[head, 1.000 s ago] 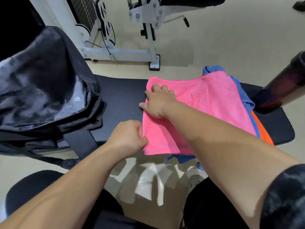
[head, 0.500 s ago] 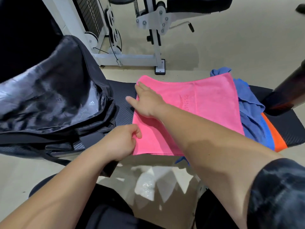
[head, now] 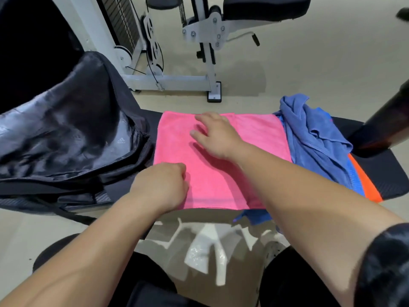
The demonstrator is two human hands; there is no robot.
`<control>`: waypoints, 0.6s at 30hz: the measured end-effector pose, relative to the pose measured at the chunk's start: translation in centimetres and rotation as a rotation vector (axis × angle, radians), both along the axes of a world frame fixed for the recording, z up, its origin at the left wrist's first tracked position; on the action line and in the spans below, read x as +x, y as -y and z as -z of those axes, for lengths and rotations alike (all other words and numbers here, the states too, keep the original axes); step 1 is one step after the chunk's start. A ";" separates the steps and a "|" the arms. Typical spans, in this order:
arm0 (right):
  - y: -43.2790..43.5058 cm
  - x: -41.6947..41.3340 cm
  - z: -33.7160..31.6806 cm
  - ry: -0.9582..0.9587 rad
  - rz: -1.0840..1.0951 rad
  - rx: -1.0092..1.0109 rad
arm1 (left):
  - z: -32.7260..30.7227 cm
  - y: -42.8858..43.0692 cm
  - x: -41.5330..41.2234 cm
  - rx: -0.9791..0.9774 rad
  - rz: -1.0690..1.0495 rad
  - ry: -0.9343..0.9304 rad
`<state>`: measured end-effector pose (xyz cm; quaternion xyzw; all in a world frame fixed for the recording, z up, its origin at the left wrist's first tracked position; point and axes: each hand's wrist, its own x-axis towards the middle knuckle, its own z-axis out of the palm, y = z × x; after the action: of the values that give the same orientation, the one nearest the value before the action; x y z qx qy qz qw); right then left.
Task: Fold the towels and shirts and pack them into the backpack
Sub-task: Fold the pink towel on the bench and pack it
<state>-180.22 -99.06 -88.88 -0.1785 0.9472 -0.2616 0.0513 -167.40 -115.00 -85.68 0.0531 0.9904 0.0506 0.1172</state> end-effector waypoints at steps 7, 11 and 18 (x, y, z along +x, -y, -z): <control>-10.0 -0.8 1.5 0.106 0.080 0.114 | 1.4 -8.9 -0.2 0.320 0.144 0.069; -11.3 -0.6 1.9 0.130 -0.017 0.017 | 3.0 -11.3 0.1 0.320 0.156 0.101; -9.5 -1.0 1.7 0.223 -0.022 0.145 | 4.1 -11.8 0.4 0.220 0.123 0.102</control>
<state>-181.19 -89.58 -90.60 -0.1542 0.9500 -0.2099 0.1721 -166.99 -103.20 -89.79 0.1236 0.9665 0.1543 0.1636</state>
